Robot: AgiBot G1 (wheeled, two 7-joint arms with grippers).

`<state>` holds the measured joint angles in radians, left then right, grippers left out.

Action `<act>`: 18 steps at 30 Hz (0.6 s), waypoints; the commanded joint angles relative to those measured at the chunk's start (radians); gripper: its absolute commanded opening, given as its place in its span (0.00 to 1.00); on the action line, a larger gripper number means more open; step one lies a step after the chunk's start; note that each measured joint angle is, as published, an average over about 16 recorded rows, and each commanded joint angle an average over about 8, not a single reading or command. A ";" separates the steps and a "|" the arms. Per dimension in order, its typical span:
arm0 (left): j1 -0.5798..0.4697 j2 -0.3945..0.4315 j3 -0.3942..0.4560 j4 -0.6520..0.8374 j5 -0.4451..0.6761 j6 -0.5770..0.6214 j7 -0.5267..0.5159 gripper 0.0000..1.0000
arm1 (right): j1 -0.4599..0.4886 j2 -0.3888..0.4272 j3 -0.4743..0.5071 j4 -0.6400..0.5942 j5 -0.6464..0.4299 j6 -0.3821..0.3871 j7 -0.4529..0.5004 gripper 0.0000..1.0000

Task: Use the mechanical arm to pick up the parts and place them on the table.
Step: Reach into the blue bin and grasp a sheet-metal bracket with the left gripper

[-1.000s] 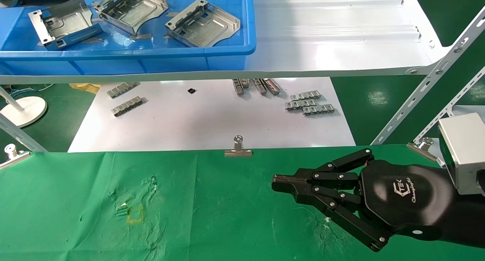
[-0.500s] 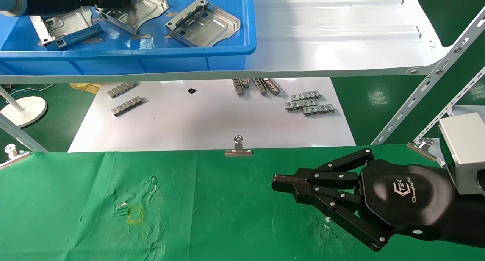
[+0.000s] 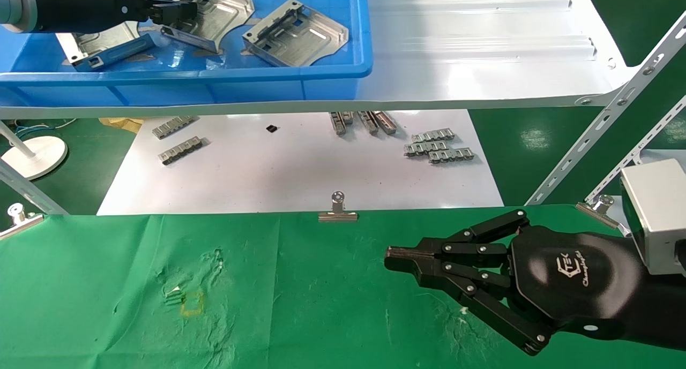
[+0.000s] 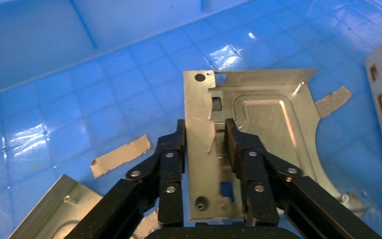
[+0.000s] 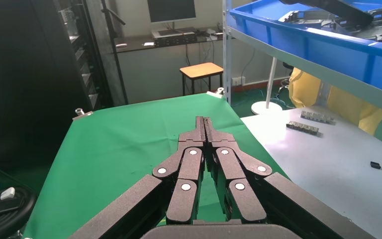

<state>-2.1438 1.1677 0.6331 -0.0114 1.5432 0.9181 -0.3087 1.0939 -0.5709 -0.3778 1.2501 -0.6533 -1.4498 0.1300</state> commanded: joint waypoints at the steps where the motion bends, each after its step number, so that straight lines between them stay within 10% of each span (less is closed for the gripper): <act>1: 0.000 -0.003 -0.002 -0.001 -0.003 0.018 0.003 0.00 | 0.000 0.000 0.000 0.000 0.000 0.000 0.000 1.00; 18: 0.010 -0.062 -0.099 -0.048 -0.144 0.084 0.135 0.00 | 0.000 0.000 0.000 0.000 0.000 0.000 0.000 1.00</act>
<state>-2.1316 1.1017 0.5335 -0.0620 1.3980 1.0182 -0.1661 1.0939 -0.5709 -0.3779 1.2501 -0.6533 -1.4498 0.1300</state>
